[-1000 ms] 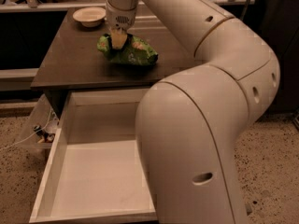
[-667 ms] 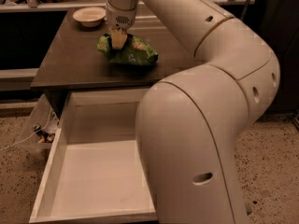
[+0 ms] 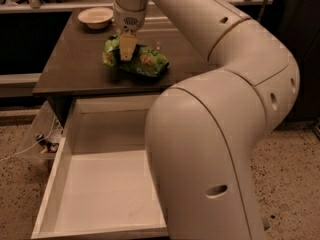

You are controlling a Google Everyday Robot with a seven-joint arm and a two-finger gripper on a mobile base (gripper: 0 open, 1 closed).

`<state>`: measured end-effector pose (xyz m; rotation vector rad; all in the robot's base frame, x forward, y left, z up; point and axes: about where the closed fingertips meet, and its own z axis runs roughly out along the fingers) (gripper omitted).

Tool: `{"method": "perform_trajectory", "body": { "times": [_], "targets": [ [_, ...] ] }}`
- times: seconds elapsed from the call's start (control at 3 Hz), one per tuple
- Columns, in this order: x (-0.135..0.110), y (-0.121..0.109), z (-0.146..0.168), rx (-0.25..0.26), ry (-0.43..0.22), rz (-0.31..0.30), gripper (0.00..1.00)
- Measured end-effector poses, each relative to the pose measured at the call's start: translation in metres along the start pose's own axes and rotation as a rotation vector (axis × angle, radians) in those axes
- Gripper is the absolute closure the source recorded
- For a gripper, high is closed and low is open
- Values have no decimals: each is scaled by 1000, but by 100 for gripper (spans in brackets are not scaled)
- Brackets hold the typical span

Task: Close middle drawer

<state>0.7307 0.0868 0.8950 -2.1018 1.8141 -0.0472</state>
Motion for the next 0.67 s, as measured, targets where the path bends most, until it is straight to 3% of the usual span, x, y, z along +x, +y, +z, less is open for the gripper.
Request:
{"method": "perform_trajectory", "body": {
  "times": [0.33,0.67],
  "targets": [
    [0,0,0,0,0,0,0],
    [0,0,0,0,0,0,0]
  ]
}}
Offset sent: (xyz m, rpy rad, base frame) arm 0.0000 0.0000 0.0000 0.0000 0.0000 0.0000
